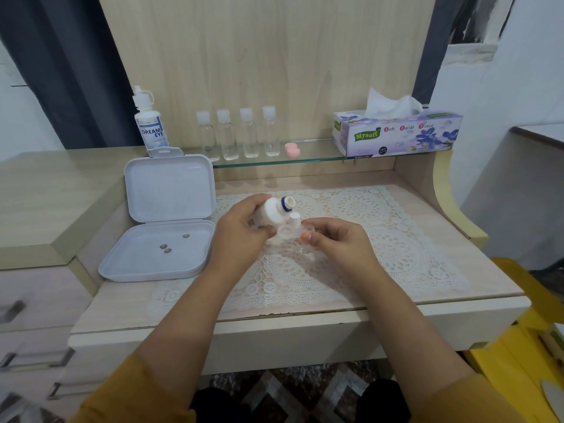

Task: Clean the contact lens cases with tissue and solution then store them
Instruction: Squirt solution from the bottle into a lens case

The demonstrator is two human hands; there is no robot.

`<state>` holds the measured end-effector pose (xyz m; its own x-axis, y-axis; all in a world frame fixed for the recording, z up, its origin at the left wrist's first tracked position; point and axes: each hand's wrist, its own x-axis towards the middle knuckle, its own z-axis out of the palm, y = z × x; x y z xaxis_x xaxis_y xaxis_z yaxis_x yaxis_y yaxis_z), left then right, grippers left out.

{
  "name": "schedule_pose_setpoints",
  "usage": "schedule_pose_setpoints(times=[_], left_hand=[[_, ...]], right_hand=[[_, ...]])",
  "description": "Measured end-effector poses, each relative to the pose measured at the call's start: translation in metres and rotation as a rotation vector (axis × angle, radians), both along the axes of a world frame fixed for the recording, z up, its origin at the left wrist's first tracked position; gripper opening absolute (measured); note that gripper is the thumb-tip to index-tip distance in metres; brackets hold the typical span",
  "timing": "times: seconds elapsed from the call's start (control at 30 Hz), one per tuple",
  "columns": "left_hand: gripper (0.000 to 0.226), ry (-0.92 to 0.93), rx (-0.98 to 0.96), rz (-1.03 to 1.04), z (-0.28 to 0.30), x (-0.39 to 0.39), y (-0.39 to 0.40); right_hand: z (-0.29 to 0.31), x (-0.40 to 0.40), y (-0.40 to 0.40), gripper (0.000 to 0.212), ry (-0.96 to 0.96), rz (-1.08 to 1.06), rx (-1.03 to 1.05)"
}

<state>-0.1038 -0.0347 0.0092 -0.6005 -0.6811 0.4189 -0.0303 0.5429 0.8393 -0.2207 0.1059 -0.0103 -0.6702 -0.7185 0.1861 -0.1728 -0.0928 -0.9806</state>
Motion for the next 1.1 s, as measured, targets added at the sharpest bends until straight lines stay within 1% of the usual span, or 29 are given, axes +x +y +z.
schedule_pose_setpoints(times=[0.17, 0.27, 0.53, 0.77, 0.83, 0.9, 0.97, 1.03, 1.07, 1.1], left_hand=[[0.048, 0.102, 0.153, 0.125, 0.004, 0.004, -0.003], [0.045, 0.109, 0.232, 0.195, 0.001, 0.005, -0.004], [0.041, 0.054, 0.193, 0.312, -0.007, 0.002, -0.005], [0.053, -0.005, 0.169, 0.312, -0.011, 0.004, -0.007], [0.048, -0.027, 0.142, 0.306, -0.012, 0.004, -0.006], [0.046, -0.017, 0.075, 0.339, -0.013, 0.006, -0.001], [0.051, 0.106, -0.068, 0.381, -0.013, 0.012, 0.010], [0.046, 0.254, -0.281, 0.366, -0.015, 0.018, 0.019], [0.040, 0.283, -0.322, 0.309, -0.016, 0.019, 0.021], [0.036, 0.265, -0.295, 0.229, -0.016, 0.021, 0.024]], right_hand=[[0.000, 0.000, 0.000, 0.018, -0.015, -0.013, 0.025], [0.000, 0.000, 0.000, 0.016, -0.034, -0.016, 0.031], [-0.001, -0.001, -0.001, 0.018, -0.040, -0.026, 0.044], [-0.002, 0.000, -0.001, 0.016, -0.052, -0.018, 0.038], [-0.002, 0.000, -0.001, 0.016, -0.063, -0.018, 0.035], [-0.003, -0.001, -0.002, 0.016, -0.062, -0.022, 0.035], [-0.004, -0.001, -0.002, 0.017, -0.069, -0.016, 0.027], [-0.006, -0.002, -0.002, 0.020, -0.081, 0.000, 0.014], [-0.007, -0.002, -0.003, 0.023, -0.085, 0.007, 0.013], [-0.008, -0.002, -0.003, 0.027, -0.089, 0.012, 0.013]])
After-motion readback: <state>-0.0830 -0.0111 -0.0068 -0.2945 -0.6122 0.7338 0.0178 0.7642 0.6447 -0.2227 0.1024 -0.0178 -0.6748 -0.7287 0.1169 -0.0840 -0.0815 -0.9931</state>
